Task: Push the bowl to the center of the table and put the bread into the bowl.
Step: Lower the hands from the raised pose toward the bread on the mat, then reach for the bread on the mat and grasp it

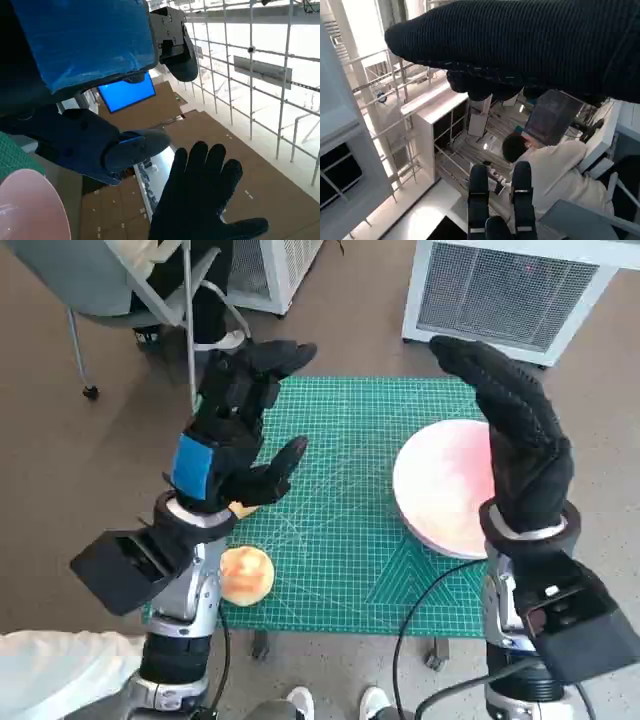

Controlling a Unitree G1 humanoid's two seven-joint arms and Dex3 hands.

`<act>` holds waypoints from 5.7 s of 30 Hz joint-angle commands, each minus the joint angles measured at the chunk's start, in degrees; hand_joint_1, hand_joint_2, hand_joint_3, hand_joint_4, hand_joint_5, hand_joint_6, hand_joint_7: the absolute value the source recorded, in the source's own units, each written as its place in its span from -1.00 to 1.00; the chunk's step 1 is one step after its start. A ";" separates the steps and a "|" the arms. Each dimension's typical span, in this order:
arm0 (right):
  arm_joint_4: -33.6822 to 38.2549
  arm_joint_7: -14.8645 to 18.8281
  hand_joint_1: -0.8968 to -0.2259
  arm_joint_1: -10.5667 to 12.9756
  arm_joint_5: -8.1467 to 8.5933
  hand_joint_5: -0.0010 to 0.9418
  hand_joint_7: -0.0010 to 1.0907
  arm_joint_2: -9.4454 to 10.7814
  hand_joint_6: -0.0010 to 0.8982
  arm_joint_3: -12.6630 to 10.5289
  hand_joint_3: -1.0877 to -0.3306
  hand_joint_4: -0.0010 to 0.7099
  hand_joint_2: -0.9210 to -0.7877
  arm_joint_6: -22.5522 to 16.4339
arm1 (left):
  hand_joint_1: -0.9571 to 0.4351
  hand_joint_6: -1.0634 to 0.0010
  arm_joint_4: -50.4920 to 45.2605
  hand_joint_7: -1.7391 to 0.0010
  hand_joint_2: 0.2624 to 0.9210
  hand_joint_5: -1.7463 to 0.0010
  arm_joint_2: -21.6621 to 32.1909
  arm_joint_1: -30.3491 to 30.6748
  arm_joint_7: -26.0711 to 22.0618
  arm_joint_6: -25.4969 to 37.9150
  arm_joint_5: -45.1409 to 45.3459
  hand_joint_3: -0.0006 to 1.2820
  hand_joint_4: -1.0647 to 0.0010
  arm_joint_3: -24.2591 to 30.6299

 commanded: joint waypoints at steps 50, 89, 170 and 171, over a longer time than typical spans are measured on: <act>42.29 -17.04 0.15 -0.46 -3.05 -1.00 0.13 -14.32 -0.98 -22.06 -0.25 -0.18 -1.00 -12.49 | -0.14 1.00 -0.12 -0.12 0.51 0.15 -0.30 -0.12 0.94 -1.25 0.97 0.01 1.00 0.17; 71.24 -10.41 0.26 -10.43 2.97 -0.94 -0.23 -7.57 -0.70 -18.97 -0.28 -0.16 -1.00 4.77 | -0.15 1.00 -2.17 -0.13 0.49 0.14 1.41 0.96 0.59 -0.19 -0.01 0.01 1.00 1.42; 28.25 -0.67 0.00 -13.24 -5.43 -0.98 0.22 -4.71 -0.90 -2.90 -0.18 -0.12 -1.00 -23.95 | -0.14 0.40 -14.67 0.90 1.00 1.00 33.61 6.23 -7.13 42.36 33.61 -0.83 0.49 -3.63; 26.65 -0.75 0.00 -12.52 -5.92 -0.98 0.22 -4.85 -0.90 -2.73 -0.18 -0.12 -1.00 -23.83 | -0.13 0.39 -14.21 0.91 1.00 1.00 33.56 5.86 -7.49 42.76 33.99 -0.83 0.49 -4.45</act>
